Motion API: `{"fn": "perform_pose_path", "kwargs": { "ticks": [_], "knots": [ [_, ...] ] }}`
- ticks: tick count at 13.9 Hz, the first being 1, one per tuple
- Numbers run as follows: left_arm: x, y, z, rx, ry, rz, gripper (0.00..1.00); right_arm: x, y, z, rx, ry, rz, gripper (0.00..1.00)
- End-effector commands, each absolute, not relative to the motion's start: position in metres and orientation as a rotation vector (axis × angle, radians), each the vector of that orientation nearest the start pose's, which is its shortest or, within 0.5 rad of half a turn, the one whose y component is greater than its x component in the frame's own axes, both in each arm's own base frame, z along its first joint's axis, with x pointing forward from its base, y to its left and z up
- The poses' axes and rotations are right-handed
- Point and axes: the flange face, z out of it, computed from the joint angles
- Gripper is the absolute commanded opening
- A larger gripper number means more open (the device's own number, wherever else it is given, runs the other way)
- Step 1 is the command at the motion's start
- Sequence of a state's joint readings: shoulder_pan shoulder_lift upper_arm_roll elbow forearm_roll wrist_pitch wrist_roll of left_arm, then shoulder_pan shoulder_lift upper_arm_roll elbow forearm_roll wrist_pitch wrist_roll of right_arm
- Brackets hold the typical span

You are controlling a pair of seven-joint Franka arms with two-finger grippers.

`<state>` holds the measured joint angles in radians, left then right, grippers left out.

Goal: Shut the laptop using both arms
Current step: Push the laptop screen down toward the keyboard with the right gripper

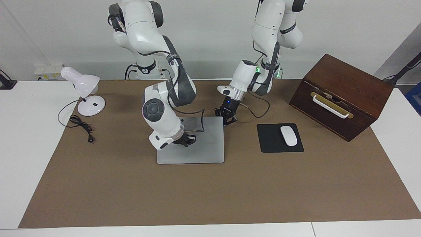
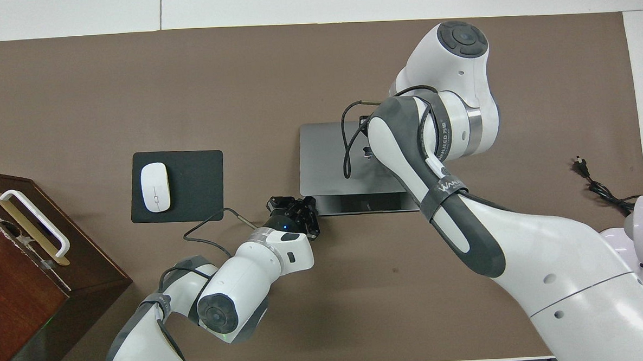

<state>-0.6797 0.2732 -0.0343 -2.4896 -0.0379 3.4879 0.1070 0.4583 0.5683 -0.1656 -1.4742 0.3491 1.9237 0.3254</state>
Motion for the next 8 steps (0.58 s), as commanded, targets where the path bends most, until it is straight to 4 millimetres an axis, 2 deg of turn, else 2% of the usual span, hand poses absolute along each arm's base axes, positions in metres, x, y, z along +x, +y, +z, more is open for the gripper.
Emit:
{"fn": "perform_pose_path", "kwargs": {
  "ticks": [1, 8],
  "knots": [
    [0.397, -0.331, 0.245, -2.906, 1.224, -1.091, 0.0, 0.641, 0.242, 0.336, -2.903, 0.269, 0.248, 0.0],
    [0.395, -0.328, 0.241, -2.882, 1.257, -1.075, 0.0, 0.636, 0.247, 0.321, -2.901, 0.271, 0.228, 0.0]
  ]
}}
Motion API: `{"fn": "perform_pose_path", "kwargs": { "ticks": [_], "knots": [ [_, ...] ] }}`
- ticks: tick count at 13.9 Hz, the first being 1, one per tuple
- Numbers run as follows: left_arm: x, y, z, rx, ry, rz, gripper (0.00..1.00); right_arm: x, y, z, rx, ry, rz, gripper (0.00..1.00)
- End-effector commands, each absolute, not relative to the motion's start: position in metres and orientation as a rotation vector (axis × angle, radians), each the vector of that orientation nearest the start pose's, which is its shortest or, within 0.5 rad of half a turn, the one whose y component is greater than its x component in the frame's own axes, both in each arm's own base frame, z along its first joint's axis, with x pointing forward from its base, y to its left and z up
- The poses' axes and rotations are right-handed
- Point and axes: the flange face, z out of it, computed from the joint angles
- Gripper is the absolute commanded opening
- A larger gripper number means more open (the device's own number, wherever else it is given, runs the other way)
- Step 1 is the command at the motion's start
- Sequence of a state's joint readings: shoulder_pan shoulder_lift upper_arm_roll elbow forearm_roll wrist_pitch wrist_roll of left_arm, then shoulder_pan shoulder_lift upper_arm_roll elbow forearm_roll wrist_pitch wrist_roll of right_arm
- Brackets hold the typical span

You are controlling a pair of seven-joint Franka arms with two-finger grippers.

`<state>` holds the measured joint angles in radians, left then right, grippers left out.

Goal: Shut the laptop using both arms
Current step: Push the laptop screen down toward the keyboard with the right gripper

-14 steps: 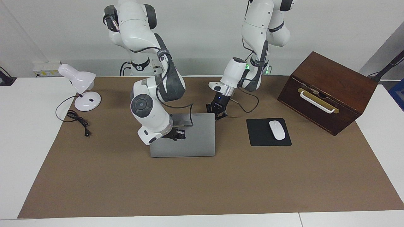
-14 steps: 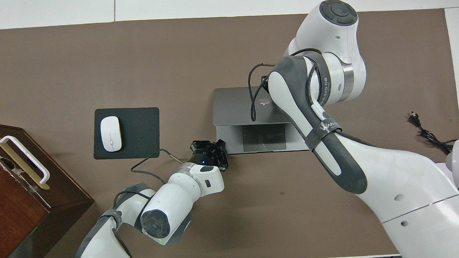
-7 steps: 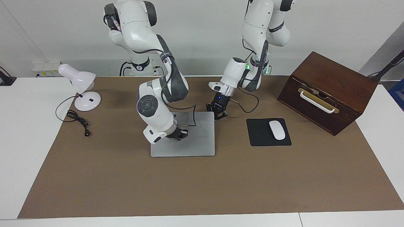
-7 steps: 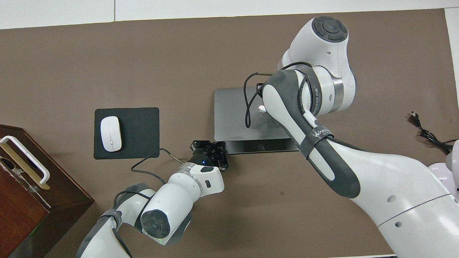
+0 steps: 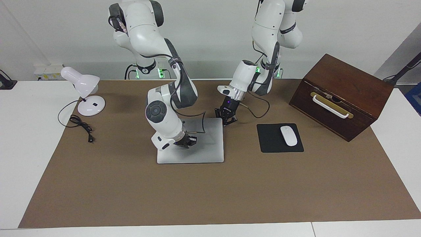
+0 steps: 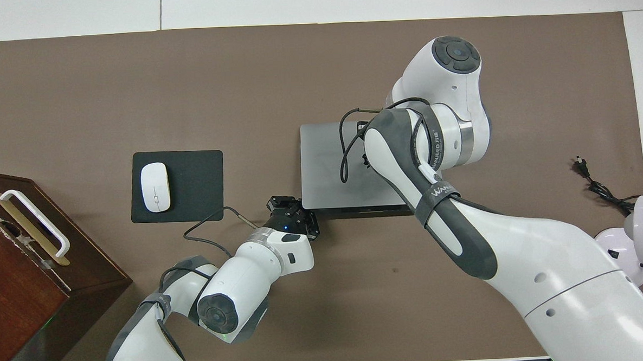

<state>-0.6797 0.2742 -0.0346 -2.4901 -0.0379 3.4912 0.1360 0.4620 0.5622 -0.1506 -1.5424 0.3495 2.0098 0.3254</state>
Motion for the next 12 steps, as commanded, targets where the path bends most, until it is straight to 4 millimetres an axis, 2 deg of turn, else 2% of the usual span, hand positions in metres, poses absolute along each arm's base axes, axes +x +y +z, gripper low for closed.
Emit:
{"fn": "perform_pose_path", "kwargs": {
  "ticks": [1, 7, 9, 10, 11, 12],
  "knots": [
    [0.393, -0.326, 0.238, -2.884, 1.258, -1.063, 0.0, 0.635, 0.246, 0.32, -2.902, 0.271, 0.23, 0.0],
    [0.393, -0.326, 0.238, -2.88, 1.264, -1.06, 0.0, 0.636, 0.245, 0.327, -2.899, 0.272, 0.232, 0.0],
    [0.393, -0.325, 0.238, -2.88, 1.261, -1.06, 0.0, 0.638, 0.235, 0.354, -2.886, 0.281, 0.218, 0.0],
    [0.393, -0.326, 0.238, -2.879, 1.266, -1.06, 0.0, 0.638, 0.23, 0.369, -2.884, 0.28, 0.203, 0.04],
    [0.392, -0.326, 0.237, -2.88, 1.266, -1.058, 0.0, 0.638, 0.219, 0.395, -2.877, 0.284, 0.19, 0.21],
    [0.393, -0.324, 0.237, -2.88, 1.261, -1.058, 0.0, 0.637, 0.204, 0.417, -2.871, 0.294, 0.18, 0.43]
  ]
}}
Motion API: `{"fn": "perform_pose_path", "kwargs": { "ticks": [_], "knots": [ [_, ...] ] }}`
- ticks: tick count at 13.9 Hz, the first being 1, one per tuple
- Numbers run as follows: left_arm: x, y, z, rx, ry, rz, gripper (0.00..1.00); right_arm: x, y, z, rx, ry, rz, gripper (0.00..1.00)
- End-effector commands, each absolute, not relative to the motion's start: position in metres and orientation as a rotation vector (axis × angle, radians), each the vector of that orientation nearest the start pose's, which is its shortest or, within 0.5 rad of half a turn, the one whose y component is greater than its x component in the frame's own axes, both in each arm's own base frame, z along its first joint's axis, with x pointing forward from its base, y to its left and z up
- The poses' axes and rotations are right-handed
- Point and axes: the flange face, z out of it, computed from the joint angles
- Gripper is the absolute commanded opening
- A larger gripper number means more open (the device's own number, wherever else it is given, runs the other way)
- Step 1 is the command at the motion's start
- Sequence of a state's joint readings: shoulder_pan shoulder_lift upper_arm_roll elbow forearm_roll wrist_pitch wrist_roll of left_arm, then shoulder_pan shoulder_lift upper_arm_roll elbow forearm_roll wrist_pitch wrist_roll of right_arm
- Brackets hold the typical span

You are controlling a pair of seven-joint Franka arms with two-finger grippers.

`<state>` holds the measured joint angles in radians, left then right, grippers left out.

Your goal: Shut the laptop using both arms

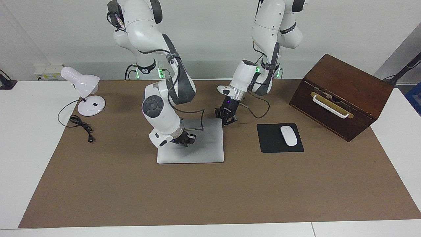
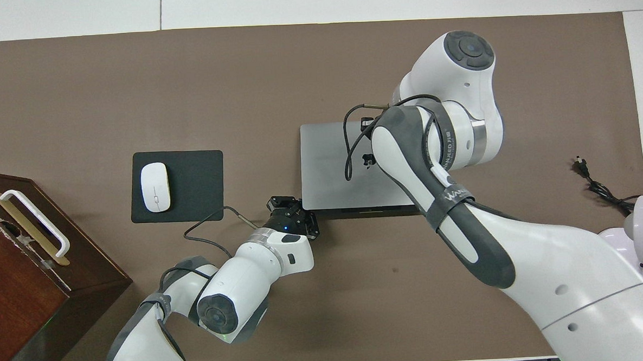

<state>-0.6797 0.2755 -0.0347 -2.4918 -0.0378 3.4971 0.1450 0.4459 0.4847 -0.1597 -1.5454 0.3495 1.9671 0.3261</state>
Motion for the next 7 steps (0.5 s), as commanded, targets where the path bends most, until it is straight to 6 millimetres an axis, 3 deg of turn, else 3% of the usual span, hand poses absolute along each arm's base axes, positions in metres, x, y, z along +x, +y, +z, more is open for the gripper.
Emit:
{"fn": "perform_pose_path", "kwargs": {
  "ticks": [1, 3, 4, 7],
  "knots": [
    [0.393, -0.324, 0.237, -2.881, 1.259, -1.056, 0.0, 0.635, 0.192, 0.438, -2.871, 0.296, 0.158, 0.61],
    [0.394, -0.323, 0.237, -2.884, 1.255, -1.055, 0.0, 0.63, 0.157, 0.487, -2.915, 0.288, 0.084, 0.91],
    [0.395, -0.322, 0.238, -2.887, 1.245, -1.058, 0.0, 0.627, 0.138, 0.508, -2.933, 0.279, 0.041, 1.0],
    [0.398, -0.318, 0.239, -2.9, 1.214, -1.063, 0.0, 0.62, 0.061, 0.578, -2.956, 0.153, -0.106, 1.0]
  ]
}}
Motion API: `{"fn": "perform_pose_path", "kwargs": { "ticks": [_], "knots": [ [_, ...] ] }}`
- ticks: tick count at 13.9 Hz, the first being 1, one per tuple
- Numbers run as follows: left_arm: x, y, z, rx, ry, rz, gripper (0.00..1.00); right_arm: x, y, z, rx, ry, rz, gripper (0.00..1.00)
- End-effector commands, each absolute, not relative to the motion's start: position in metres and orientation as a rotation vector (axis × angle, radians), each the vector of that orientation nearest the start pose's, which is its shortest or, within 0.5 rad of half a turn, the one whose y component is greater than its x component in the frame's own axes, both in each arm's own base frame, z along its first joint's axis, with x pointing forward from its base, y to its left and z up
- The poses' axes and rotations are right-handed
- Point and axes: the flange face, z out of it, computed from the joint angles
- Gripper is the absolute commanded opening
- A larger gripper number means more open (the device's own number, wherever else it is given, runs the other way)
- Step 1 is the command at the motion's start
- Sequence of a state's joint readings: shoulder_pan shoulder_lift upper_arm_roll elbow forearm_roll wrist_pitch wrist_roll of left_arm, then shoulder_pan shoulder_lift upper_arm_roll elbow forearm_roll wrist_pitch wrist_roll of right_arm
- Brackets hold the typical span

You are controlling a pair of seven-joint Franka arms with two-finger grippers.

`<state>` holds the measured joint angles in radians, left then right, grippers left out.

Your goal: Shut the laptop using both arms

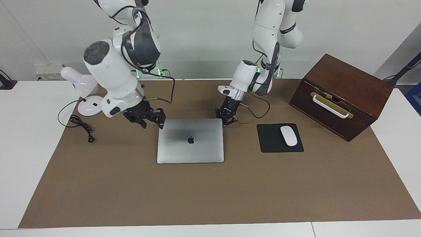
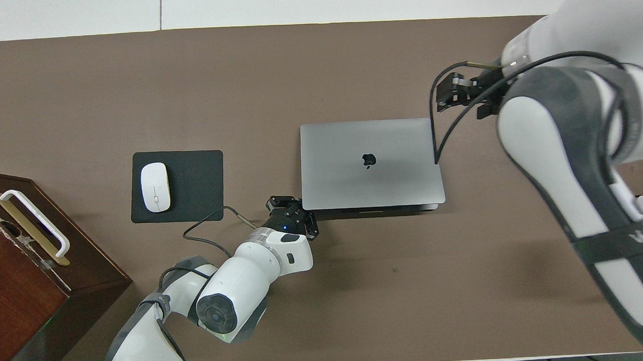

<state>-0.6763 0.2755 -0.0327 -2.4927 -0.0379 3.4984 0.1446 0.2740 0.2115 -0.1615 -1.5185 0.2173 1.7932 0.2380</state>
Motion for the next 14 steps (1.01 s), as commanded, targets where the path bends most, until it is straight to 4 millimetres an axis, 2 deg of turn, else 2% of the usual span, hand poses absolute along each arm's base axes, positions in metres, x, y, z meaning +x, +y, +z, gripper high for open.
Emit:
{"fn": "perform_pose_path", "kwargs": {
  "ticks": [1, 5, 7, 8, 11, 13, 14],
  "knots": [
    [0.398, -0.318, 0.239, -2.902, 1.209, -1.063, 0.0, 0.615, 0.037, 0.595, -2.964, 0.109, -0.144, 1.0],
    [0.397, -0.322, 0.246, -2.946, 1.149, -1.083, 0.0, 0.574, -0.023, 0.659, -3.124, -0.041, -0.237, 1.0],
    [0.396, -0.323, 0.246, -2.948, 1.15, -1.082, 0.0, 0.552, -0.049, 0.677, -3.16, -0.074, -0.186, 1.0],
    [0.395, -0.323, 0.247, -2.949, 1.15, -1.082, 0.0, 0.54, -0.054, 0.683, -3.163, -0.099, -0.149, 1.0],
    [0.395, -0.325, 0.252, -2.97, 1.119, -1.098, 0.0, 0.514, -0.055, 0.657, -3.149, -0.085, 0.037, 1.0],
    [0.393, -0.321, 0.256, -2.972, 1.11, -1.103, 0.0, 0.516, -0.062, 0.659, -3.147, -0.087, 0.032, 1.0],
    [0.392, -0.319, 0.259, -2.972, 1.107, -1.106, 0.0, 0.52, -0.057, 0.661, -3.138, -0.093, 0.02, 1.0]
  ]
}}
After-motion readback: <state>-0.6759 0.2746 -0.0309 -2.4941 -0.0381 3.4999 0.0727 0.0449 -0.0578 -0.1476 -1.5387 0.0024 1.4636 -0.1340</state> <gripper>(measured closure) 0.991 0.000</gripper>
